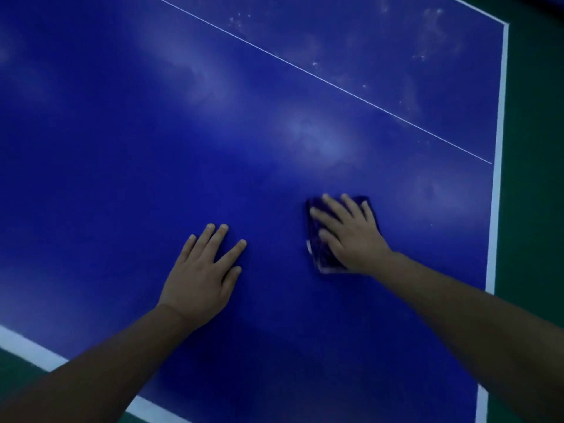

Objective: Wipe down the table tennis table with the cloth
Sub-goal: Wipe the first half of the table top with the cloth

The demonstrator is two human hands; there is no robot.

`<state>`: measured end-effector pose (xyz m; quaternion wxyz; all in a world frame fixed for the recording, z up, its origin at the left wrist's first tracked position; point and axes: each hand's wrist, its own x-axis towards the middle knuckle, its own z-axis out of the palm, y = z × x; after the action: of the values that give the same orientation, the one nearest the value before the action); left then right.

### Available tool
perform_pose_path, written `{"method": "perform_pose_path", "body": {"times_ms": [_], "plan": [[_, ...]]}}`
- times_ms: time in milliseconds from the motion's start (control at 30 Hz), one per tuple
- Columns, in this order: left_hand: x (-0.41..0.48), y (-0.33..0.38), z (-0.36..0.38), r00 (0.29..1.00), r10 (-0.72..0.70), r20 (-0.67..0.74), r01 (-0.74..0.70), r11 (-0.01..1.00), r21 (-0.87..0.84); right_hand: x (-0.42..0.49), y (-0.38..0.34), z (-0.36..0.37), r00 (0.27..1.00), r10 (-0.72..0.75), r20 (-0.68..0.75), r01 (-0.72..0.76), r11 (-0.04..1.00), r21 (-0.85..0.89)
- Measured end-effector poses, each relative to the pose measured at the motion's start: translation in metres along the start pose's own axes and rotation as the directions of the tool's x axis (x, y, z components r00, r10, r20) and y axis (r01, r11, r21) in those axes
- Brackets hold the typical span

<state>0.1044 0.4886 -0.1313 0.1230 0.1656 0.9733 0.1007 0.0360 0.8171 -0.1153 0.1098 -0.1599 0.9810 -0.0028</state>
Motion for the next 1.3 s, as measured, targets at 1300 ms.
{"method": "perform_pose_path", "body": {"times_ms": [1300], "plan": [[-0.157,0.002,0.035,0.999,0.040,-0.030,-0.039,0.999,0.034,-0.248,-0.280,0.082,0.957,0.290,-0.021,-0.284,0.946,0.154]]}}
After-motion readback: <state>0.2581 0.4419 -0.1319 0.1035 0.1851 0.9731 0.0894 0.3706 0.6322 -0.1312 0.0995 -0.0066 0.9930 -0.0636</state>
